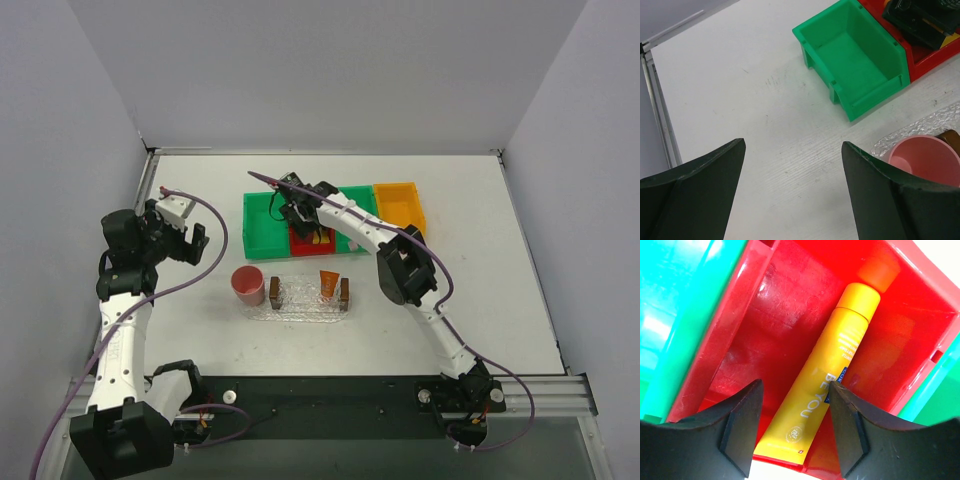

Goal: Prepare toiletry sets of a toothbrush and toothpaste on the tray

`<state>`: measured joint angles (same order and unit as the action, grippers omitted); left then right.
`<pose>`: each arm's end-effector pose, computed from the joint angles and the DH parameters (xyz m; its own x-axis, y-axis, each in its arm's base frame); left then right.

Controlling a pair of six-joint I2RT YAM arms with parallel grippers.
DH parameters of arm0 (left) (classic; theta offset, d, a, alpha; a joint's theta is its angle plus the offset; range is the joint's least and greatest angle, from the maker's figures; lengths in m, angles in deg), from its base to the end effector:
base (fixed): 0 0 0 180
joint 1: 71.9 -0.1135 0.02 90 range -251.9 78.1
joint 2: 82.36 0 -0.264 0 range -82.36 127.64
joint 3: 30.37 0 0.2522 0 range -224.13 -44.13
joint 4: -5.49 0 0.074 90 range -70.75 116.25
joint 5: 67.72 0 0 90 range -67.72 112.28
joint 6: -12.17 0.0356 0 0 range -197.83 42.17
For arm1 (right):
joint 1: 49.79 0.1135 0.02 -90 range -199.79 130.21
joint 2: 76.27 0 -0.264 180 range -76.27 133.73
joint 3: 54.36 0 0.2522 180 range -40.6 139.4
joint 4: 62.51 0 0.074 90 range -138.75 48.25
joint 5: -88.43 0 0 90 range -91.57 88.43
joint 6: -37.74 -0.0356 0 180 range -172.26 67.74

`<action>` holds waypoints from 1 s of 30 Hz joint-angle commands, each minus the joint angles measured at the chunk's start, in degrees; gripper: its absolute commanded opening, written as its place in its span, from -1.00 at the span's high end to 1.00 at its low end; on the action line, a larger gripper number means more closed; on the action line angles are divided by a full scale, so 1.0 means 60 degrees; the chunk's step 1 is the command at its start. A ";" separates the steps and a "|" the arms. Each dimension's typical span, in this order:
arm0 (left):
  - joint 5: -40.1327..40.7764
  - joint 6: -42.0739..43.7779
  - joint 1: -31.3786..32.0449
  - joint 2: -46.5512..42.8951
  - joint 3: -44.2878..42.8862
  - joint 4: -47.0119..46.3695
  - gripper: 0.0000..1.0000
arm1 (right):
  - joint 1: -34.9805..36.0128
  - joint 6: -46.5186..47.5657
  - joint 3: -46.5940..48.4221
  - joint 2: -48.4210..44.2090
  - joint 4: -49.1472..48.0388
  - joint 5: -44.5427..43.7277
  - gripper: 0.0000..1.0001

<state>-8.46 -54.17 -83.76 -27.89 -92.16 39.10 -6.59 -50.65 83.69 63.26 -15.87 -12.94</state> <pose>0.2098 0.0255 0.3142 -0.2879 0.2920 -0.9121 0.4229 0.8932 0.1524 0.4026 0.3684 0.1973 -0.5264 -0.5321 -0.6632 -0.5902 0.7901 -0.1655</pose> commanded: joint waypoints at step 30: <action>-0.0545 0.0246 -0.0368 0.0105 0.0124 -0.0453 -0.78 | 0.0153 -0.0194 0.0379 0.0579 0.0423 -0.0683 0.47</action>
<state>-9.81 -53.36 -85.36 -27.34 -90.92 39.08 -5.87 -50.83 84.85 65.16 -15.98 -18.60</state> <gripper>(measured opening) 0.889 0.296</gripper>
